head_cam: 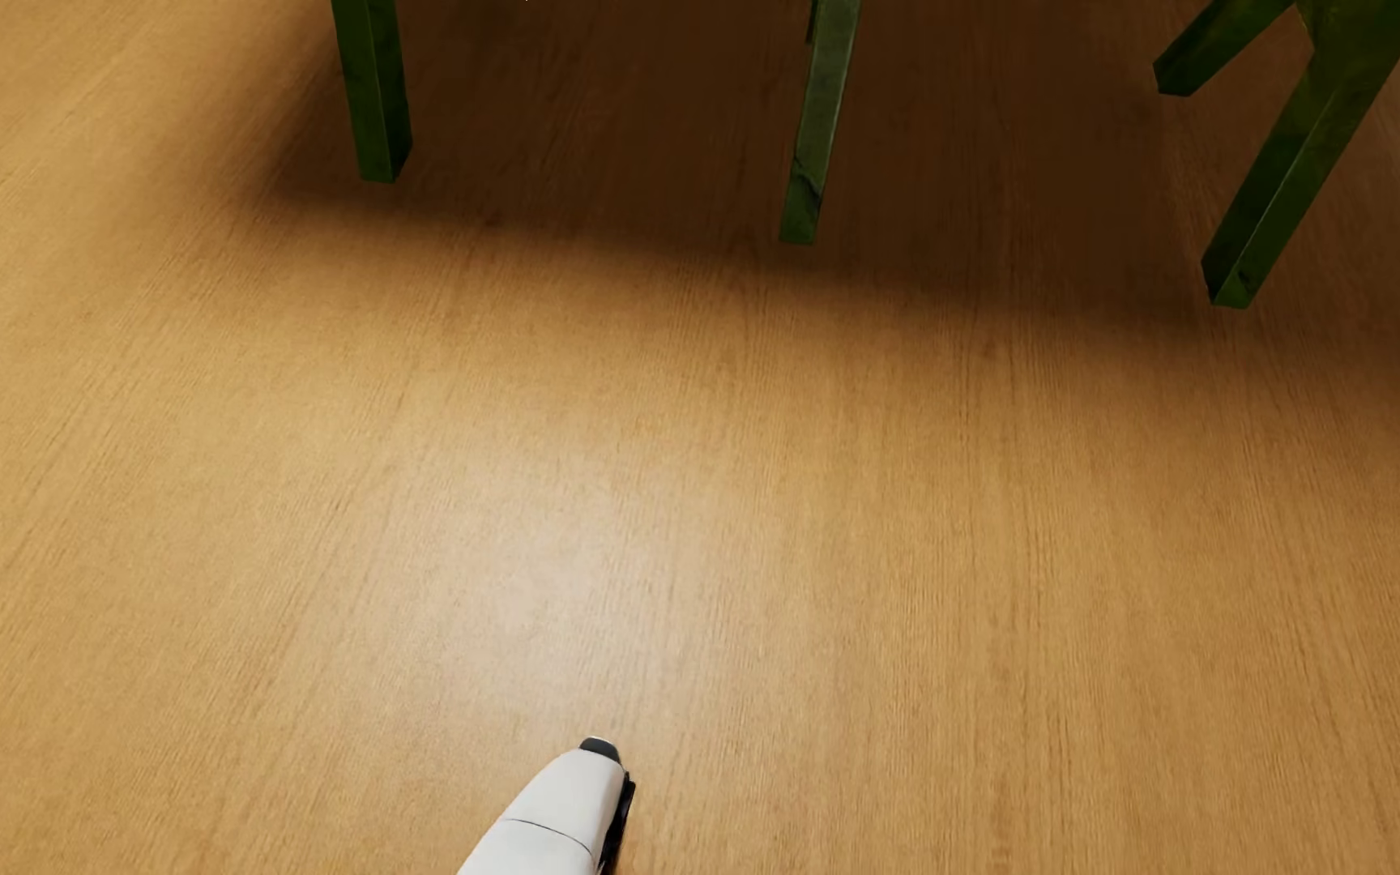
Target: Walk towards the wood table
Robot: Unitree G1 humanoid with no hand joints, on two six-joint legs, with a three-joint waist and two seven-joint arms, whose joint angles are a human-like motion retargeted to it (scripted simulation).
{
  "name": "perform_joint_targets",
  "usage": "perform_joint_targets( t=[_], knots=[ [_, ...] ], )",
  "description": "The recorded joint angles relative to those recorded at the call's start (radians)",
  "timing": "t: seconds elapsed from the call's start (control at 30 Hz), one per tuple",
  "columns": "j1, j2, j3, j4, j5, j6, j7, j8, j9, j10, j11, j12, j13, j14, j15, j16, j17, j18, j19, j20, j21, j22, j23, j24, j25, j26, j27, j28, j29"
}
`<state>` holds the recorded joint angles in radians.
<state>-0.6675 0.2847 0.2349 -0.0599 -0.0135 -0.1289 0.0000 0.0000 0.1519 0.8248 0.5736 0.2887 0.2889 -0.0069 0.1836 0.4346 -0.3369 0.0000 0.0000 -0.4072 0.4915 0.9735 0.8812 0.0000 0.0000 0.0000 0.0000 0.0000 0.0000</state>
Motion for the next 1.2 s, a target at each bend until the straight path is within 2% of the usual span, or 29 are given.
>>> perform_joint_targets(
  t=[0.03,0.07,0.1,0.13,0.17,0.2,0.27,0.3,0.33,0.4,0.43,0.47,0.5,0.53,0.6,0.63,0.67,0.7,0.73,0.8,0.87,0.97,1.07,1.1,1.2],
  knots=[
    [0.037,-0.053,-0.007,-0.02,0.002,-0.012,0.0,0.0,0.003,0.022,0.108,-0.03,-0.01,-0.05,0.024,-0.004,-0.006,0.0,0.0,-0.001,0.041,-0.029,0.004,0.0,0.0,0.0,0.0,0.0,0.0],
    [0.092,-0.129,-0.01,-0.034,0.009,-0.015,0.0,0.0,0.005,0.016,0.251,-0.045,-0.009,-0.094,-0.036,-0.008,-0.006,0.0,0.0,-0.002,0.038,-0.066,0.002,0.0,0.0,0.0,0.0,0.0,0.0],
    [0.151,-0.223,-0.02,-0.04,0.023,-0.006,0.0,0.0,0.002,-0.003,0.405,-0.054,0.0,-0.12,-0.153,-0.012,-0.006,0.0,0.0,-0.012,0.004,-0.097,-0.011,0.0,0.0,0.0,0.0,0.0,0.0],
    [0.238,-0.302,-0.031,-0.069,0.02,-0.018,0.0,0.0,0.017,-0.048,0.535,-0.051,0.0,-0.134,-0.27,-0.006,0.014,0.0,0.0,0.026,-0.019,-0.107,0.026,0.0,0.0,0.0,0.0,0.0,0.0],
    [0.308,-0.405,-0.049,-0.071,0.033,-0.011,0.0,0.0,0.013,-0.083,0.63,-0.044,0.004,-0.145,-0.335,-0.008,0.018,0.0,0.0,0.037,-0.037,-0.11,0.034,0.0,0.0,0.0,0.0,0.0,0.0],
    [0.376,-0.509,-0.066,-0.069,0.048,-0.002,0.0,0.0,0.007,-0.119,0.666,-0.033,0.006,-0.155,-0.344,-0.01,0.02,0.0,0.0,0.052,-0.051,-0.11,0.039,0.0,0.0,0.0,0.0,0.0,0.0],
    [0.505,-0.667,-0.113,-0.072,0.068,0.021,0.0,0.0,0.0,-0.186,0.522,-0.008,0.013,-0.161,-0.248,-0.011,0.017,0.0,0.0,0.061,-0.066,-0.101,0.046,0.0,0.0,0.0,0.0,0.0,0.0],
    [0.572,-0.705,-0.145,-0.078,0.066,0.031,0.0,0.0,0.002,-0.217,0.362,0.002,0.021,-0.16,-0.2,-0.012,0.015,0.0,0.0,0.054,-0.076,-0.095,0.053,0.0,0.0,0.0,0.0,0.0,0.0],
    [0.644,-0.711,-0.176,-0.084,0.061,0.04,0.0,0.0,0.008,-0.246,0.18,0.013,0.034,-0.163,-0.205,-0.011,0.015,0.0,0.0,0.044,-0.087,-0.089,0.064,0.0,0.0,0.0,0.0,0.0,0.0],
    [0.801,-0.661,-0.231,-0.097,0.043,0.05,0.0,0.0,0.019,-0.298,-0.161,0.036,0.071,-0.192,-0.376,-0.005,0.015,0.0,0.0,0.022,-0.109,-0.08,0.087,0.0,0.0,0.0,0.0,0.0,0.0],
    [0.87,-0.636,-0.259,-0.104,0.026,0.048,0.0,0.0,0.018,-0.315,-0.213,0.046,0.09,-0.212,-0.487,-0.001,0.014,0.0,0.0,0.014,-0.118,-0.078,0.096,0.0,0.0,0.0,0.0,0.0,0.0],
    [0.923,-0.631,-0.288,-0.109,0.004,0.043,0.0,0.0,0.013,-0.322,-0.249,0.053,0.107,-0.232,-0.545,0.001,0.014,0.0,0.0,0.014,-0.128,-0.076,0.102,0.0,0.0,0.0,0.0,0.0,0.0],
    [0.963,-0.642,-0.316,-0.109,-0.014,0.039,0.0,0.0,0.009,-0.315,-0.206,0.061,0.12,-0.25,-0.559,0.001,0.016,0.0,0.0,0.022,-0.138,-0.073,0.113,0.0,0.0,0.0,0.0,0.0,0.0],
    [0.988,-0.667,-0.342,-0.101,-0.023,0.041,0.0,0.0,0.003,-0.299,-0.221,0.067,0.129,-0.256,-0.485,-0.002,0.019,0.0,0.0,0.035,-0.15,-0.068,0.126,0.0,0.0,0.0,0.0,0.0,0.0],
    [0.997,-0.737,-0.353,-0.07,0.012,0.081,0.0,0.0,-0.014,-0.256,-0.136,0.061,0.123,-0.195,-0.114,-0.023,0.033,0.0,0.0,0.049,-0.165,-0.04,0.19,0.0,0.0,0.0,0.0,0.0,0.0],
    [0.994,-0.754,-0.332,-0.048,0.047,0.113,0.0,0.0,-0.016,-0.216,-0.084,0.056,0.106,-0.107,-0.004,-0.041,0.037,0.0,0.0,0.052,-0.15,-0.018,0.229,0.0,0.0,0.0,0.0,0.0,0.0],
    [0.977,-0.752,-0.307,-0.028,0.074,0.138,0.0,0.0,-0.017,-0.152,-0.043,0.057,0.086,0.018,0.017,-0.057,0.036,0.0,0.0,0.042,-0.125,0.002,0.249,0.0,0.0,0.0,0.0,0.0,0.0],
    [0.937,-0.738,-0.29,-0.009,0.085,0.155,0.0,0.0,-0.025,-0.073,-0.024,0.06,0.068,0.137,-0.011,-0.07,0.03,0.0,0.0,0.017,-0.108,0.018,0.236,0.0,0.0,0.0,0.0,0.0,0.0],
    [0.879,-0.716,-0.283,0.01,0.088,0.169,0.0,0.0,-0.036,0.004,-0.025,0.063,0.054,0.178,-0.053,-0.08,0.02,0.0,0.0,-0.009,-0.113,0.026,0.191,0.0,0.0,0.0,0.0,0.0,0.0],
    [0.768,-0.646,-0.283,0.033,0.102,0.186,0.0,0.0,-0.043,0.096,-0.053,0.065,0.024,0.036,-0.115,-0.096,-0.003,0.0,0.0,-0.031,-0.168,0.026,0.056,0.0,0.0,0.0,0.0,0.0,0.0],
    [0.692,-0.574,-0.267,0.023,0.111,0.166,0.0,0.0,-0.036,0.074,-0.076,0.057,-0.017,-0.092,-0.149,-0.095,-0.011,0.0,0.0,-0.023,-0.229,0.014,-0.069,0.0,0.0,0.0,0.0,0.0,0.0],
    [0.62,-0.476,-0.223,0.006,0.109,0.144,0.0,0.0,-0.027,-0.071,-0.113,0.033,-0.065,-0.183,-0.212,-0.083,-0.032,0.0,0.0,0.001,-0.287,-0.026,-0.213,0.0,0.0,0.0,0.0,0.0,0.0],
    [0.595,-0.402,-0.197,0.001,0.1,0.129,0.0,0.0,-0.025,-0.256,-0.145,0.029,-0.091,-0.221,-0.268,-0.074,-0.046,0.0,0.0,0.032,-0.301,-0.065,-0.239,0.0,0.0,0.0,0.0,0.0,0.0],
    [0.59,-0.385,-0.194,0.002,0.098,0.126,0.0,0.0,-0.026,-0.295,-0.151,0.029,-0.095,-0.204,-0.282,-0.072,-0.045,0.0,0.0,0.033,-0.294,-0.075,-0.207,0.0,0.0,0.0,0.0,0.0,0.0],
    [0.593,-0.32,-0.206,0.009,0.092,0.136,0.0,0.0,-0.025,-0.318,-0.178,0.04,-0.051,-0.033,-0.33,-0.082,-0.031,0.0,0.0,0.036,-0.26,-0.094,-0.072,0.0,0.0,0.0,0.0,0.0,0.0]
  ],
)
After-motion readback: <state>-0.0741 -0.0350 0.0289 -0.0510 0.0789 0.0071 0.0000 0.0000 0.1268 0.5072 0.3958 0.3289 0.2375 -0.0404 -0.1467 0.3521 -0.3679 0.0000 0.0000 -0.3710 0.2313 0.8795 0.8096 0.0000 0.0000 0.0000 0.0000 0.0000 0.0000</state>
